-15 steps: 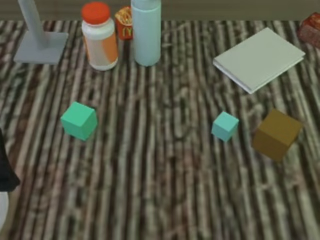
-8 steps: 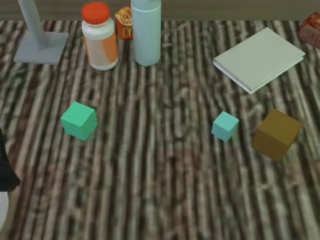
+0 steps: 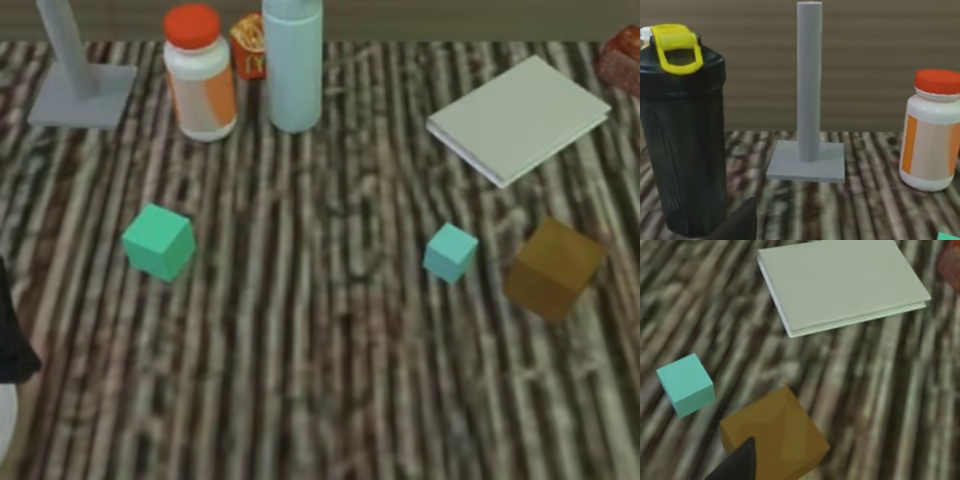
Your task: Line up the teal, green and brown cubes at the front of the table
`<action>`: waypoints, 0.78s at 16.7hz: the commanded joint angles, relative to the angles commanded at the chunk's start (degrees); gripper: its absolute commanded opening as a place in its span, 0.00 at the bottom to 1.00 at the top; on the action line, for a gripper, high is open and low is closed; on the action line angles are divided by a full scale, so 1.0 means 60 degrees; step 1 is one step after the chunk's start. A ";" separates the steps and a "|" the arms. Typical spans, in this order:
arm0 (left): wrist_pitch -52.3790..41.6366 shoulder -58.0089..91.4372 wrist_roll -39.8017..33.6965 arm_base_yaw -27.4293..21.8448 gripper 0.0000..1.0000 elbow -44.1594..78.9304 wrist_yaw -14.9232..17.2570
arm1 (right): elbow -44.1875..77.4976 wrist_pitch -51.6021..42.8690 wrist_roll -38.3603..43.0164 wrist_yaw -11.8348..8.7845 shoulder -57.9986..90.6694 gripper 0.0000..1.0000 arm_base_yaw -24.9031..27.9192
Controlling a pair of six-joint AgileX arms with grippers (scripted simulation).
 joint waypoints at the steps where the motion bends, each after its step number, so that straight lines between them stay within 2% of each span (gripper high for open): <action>1: 0.0000 0.0000 0.0000 0.0000 1.00 0.0000 0.0000 | 0.0893 -0.0590 -0.0195 0.0003 0.1159 1.00 0.0206; 7: 0.0000 0.0000 0.0000 0.0000 1.00 0.0000 0.0000 | 0.5802 -0.3936 -0.1301 0.0000 0.7330 1.00 0.1393; 13: 0.0000 0.0000 0.0000 0.0000 1.00 0.0000 0.0000 | 0.9603 -0.6246 -0.2119 0.0020 1.1582 1.00 0.2261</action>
